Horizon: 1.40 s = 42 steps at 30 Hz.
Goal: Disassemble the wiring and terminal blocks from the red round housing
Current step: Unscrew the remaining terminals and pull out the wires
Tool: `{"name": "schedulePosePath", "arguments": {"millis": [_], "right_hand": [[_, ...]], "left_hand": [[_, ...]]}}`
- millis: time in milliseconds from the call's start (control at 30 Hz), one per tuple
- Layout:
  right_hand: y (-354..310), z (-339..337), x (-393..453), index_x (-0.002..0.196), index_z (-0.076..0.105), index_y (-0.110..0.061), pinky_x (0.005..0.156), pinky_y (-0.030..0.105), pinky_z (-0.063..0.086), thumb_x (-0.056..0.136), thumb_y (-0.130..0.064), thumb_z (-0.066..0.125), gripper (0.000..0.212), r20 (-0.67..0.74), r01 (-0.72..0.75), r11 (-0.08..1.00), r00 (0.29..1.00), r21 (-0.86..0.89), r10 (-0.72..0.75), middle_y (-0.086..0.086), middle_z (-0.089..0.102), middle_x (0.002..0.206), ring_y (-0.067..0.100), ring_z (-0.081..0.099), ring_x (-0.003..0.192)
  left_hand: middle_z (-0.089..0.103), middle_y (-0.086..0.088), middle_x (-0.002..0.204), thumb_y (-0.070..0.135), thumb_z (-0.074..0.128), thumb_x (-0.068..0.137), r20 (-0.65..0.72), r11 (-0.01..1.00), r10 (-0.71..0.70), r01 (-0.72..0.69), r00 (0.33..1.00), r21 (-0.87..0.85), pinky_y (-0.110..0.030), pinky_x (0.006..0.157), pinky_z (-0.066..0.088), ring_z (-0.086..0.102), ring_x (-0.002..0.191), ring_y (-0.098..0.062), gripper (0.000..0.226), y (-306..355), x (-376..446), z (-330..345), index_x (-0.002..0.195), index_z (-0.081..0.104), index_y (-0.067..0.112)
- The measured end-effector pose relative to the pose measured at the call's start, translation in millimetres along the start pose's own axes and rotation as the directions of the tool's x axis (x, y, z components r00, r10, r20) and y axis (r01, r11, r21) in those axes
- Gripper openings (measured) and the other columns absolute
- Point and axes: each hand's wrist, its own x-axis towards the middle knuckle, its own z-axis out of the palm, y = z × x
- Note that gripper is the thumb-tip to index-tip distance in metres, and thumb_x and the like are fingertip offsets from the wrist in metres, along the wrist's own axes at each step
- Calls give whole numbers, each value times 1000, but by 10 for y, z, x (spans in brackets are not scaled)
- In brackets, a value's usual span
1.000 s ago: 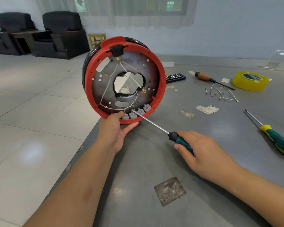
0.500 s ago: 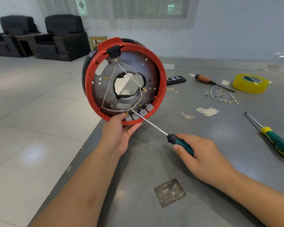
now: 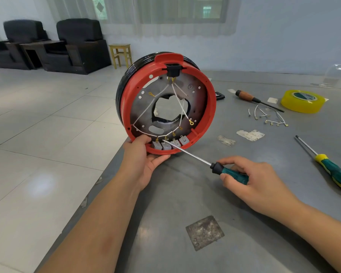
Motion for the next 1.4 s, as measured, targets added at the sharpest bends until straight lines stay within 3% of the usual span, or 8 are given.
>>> {"name": "schedulePosePath", "arguments": {"millis": [200, 400, 567, 667, 867, 1133, 1233, 1400], "right_hand": [[36, 17, 16, 109, 67, -46, 68, 26, 51, 89, -35, 69, 23, -22, 17, 1000, 1000, -10, -17, -23, 72, 87, 9, 67, 73], [70, -1, 26, 111, 70, -40, 66, 14, 48, 89, -32, 71, 24, 2, 14, 1000, 1000, -11, -14, -24, 72, 86, 6, 68, 76], [137, -64, 70, 109, 71, -42, 64, 13, 47, 88, -29, 73, 24, 13, 17, 1000, 1000, -23, -16, -24, 72, 86, 8, 67, 76], [164, -88, 76, 106, 72, -44, 66, 9, 46, 86, -27, 74, 26, 14, 22, 1000, 1000, -6, -22, -23, 73, 87, 5, 68, 79], [181, -122, 79, 106, 70, -47, 63, 11, 47, 87, -31, 73, 25, 14, 41, 999, 999, 1, -41, -21, 73, 87, 9, 67, 75], [128, -139, 82, 113, 61, -57, 56, 16, 47, 82, -59, 58, 31, 28, 86, 996, 996, -21, -86, -20, 72, 81, 13, 63, 66], [100, -158, 88, 113, 62, -54, 56, 18, 46, 85, -53, 63, 28, 31, 90, 995, 996, -43, -89, -19, 72, 79, 13, 62, 65], [44, -249, 120, 107, 70, -50, 58, 21, 48, 86, -36, 71, 26, 44, 46, 995, 998, -89, -42, -26, 71, 82, 13, 61, 64]], "left_hand": [[82, -10, 96, 12, 47, 109, -2, 991, 5, -4, 1000, 134, -44, 68, 67, 81, 84, -28, 15, 16, -13, 35, 118, 59, 17], [82, 4, 90, 21, 50, 110, 27, 959, 81, -85, 996, 270, -40, 76, 65, 80, 92, -20, 15, 5, 5, -23, 109, 64, 24], [78, -4, 109, 27, 54, 108, -2, 888, 170, -153, 985, 435, -34, 69, 65, 79, 94, -21, 11, -6, 40, -77, 106, 64, 30], [77, -2, 104, 28, 59, 105, -38, 830, 253, -197, 967, 521, -32, 64, 64, 80, 80, -18, 10, 21, 69, -113, 97, 63, 34], [78, 4, 73, 32, 61, 95, -46, 744, 306, -209, 951, 634, -49, 81, 64, 78, 61, -29, 11, 81, 109, -197, 90, 65, 24], [78, -5, 69, 27, 56, 99, -67, 766, 262, -165, 963, 621, -38, 66, 66, 78, 64, -32, 14, -6, 177, -213, 102, 64, 17], [79, -5, 74, 22, 52, 98, -56, 786, 245, -164, 968, 596, -31, 54, 63, 78, 64, -32, 17, -63, 169, -197, 104, 66, 15], [79, -8, 75, 9, 50, 97, -103, 863, 201, -126, 974, 489, -27, 52, 61, 79, 66, -33, 17, -109, 181, -155, 104, 66, 11]]}}
